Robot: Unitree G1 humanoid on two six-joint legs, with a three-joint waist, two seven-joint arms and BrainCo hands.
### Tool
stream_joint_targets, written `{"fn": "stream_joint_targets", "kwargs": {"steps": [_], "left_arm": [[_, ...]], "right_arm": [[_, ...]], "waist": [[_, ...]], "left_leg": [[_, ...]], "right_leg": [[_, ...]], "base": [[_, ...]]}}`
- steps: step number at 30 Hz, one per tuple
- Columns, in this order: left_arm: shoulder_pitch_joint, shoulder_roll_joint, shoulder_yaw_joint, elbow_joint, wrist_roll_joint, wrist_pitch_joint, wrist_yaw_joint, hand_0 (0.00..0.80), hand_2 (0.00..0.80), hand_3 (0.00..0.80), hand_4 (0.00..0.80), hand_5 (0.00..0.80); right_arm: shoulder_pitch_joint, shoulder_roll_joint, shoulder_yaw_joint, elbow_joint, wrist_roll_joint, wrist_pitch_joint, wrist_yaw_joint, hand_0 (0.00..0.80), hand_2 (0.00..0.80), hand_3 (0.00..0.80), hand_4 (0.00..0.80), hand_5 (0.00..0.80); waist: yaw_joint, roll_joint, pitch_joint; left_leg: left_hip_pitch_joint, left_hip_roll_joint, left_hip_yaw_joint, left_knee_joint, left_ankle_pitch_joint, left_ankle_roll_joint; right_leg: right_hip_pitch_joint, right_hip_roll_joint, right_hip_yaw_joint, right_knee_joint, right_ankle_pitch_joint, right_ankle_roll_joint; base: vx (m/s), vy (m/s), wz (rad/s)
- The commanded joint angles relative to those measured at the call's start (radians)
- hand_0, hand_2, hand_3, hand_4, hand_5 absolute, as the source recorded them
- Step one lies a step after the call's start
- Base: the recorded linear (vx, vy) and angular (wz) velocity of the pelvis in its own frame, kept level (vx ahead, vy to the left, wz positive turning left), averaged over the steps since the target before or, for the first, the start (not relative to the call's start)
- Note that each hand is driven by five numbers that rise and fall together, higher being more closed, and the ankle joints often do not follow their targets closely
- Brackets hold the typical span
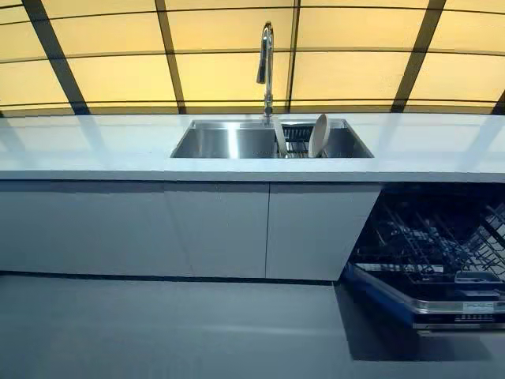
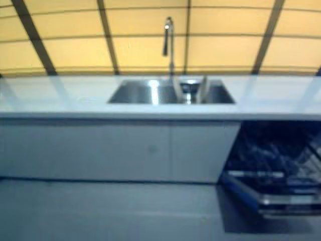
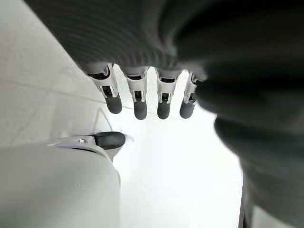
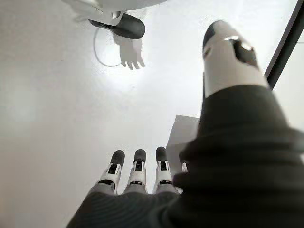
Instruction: Take plates into dishwasher
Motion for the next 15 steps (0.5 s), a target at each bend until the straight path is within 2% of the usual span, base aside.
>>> {"fn": "stream_joint_targets", "kwargs": {"steps": [1,15], "left_arm": [[-0.042,-0.025,-0.024,0.03,0.053,0.007,-0.016,0.0,0.0,0.0,0.0,0.0],[-0.056,-0.026,-0.025,0.028,0.036,0.019,-0.046,0.0,0.0,0.0,0.0,0.0]], "right_arm": [[-0.073,-0.024,0.039,0.038,-0.03,-0.022,0.006,0.0,0.0,0.0,0.0,0.0],[-0.074,-0.029,0.027,0.04,-0.046,-0.02,0.012,0.0,0.0,0.0,0.0,0.0]], "waist": [[0.005,0.0,0.031],[0.005,0.004,0.021]], "left_leg": [[-0.003,-0.087,-0.004,0.003,-0.071,0.078],[0.001,-0.084,-0.009,0.003,-0.071,0.08]], "right_leg": [[-0.038,0.068,0.02,0.047,-0.052,0.03],[-0.037,0.068,0.011,0.055,-0.057,0.025]], "base": [[0.006,-0.002,0.03],[0.0,0.0,0.0]]}}
